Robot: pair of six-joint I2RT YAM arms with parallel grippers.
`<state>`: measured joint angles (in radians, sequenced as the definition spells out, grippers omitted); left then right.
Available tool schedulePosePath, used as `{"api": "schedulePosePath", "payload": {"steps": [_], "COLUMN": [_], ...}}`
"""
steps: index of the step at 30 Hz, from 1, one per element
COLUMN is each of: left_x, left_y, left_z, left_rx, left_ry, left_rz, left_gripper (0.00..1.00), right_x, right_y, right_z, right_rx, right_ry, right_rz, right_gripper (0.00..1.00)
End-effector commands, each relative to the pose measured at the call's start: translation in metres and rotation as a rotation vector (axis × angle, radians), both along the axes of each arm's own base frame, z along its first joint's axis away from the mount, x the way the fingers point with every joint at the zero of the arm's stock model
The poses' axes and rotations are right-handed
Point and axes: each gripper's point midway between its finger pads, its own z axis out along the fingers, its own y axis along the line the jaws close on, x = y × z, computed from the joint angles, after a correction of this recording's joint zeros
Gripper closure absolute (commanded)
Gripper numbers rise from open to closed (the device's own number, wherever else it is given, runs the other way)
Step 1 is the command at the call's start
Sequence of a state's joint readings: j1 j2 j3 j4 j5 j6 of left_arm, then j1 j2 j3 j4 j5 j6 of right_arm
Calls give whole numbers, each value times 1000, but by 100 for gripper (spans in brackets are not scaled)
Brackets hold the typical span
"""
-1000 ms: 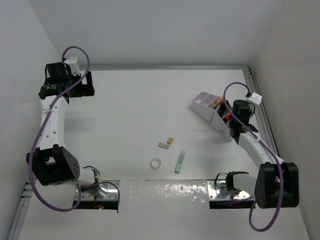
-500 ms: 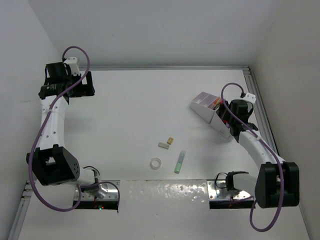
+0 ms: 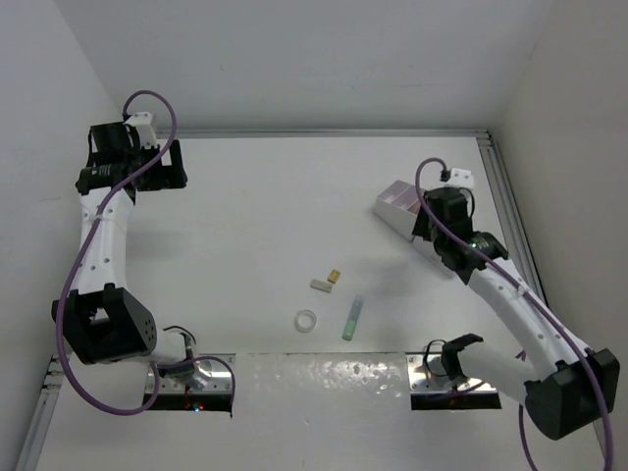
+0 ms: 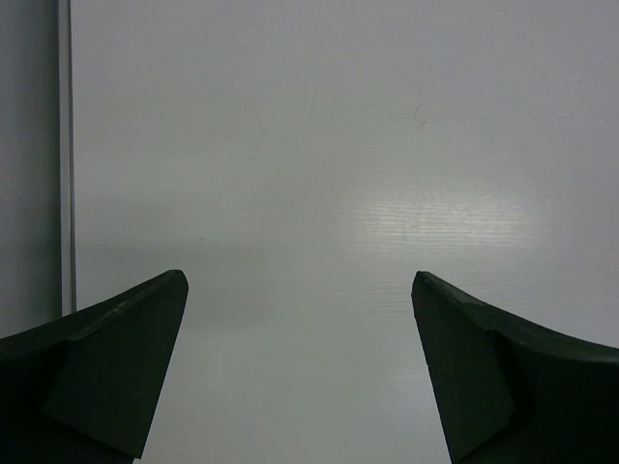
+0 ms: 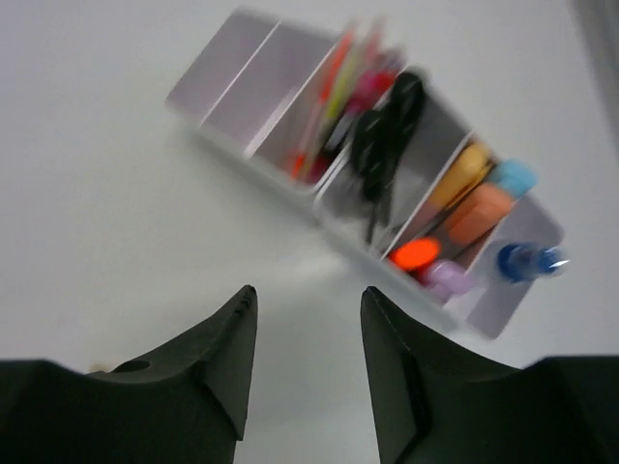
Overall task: Sort the stationery into containers
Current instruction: Pick up the pen from the center of the board.
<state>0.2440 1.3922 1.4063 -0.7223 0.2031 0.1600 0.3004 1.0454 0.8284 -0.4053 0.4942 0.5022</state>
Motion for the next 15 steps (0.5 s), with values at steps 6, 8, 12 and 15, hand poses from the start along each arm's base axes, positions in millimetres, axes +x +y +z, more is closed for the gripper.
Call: {"api": "schedulePosePath", "payload": {"steps": [6,8,12,15], "left_x": [4,3,-2,-8], "left_y": [-1,-2,-2,0], "left_z": [28,30,34,37], "left_rx": [4,1,2,17], "left_ry": [-88,-95,-108,-114], "left_rz": [-13,-15,-10,0], "left_gripper": [0,0,0,0], "right_x": [-91,-102,-114,-114], "right_y": [108,121,140,153], "right_z": [-81,-86,-96,-93], "right_rx": [-70,-214,-397,-398], "right_ry": [316,324,295,280], "right_rz": [705,918,1254,1284], "right_gripper": [45,42,40,41]}}
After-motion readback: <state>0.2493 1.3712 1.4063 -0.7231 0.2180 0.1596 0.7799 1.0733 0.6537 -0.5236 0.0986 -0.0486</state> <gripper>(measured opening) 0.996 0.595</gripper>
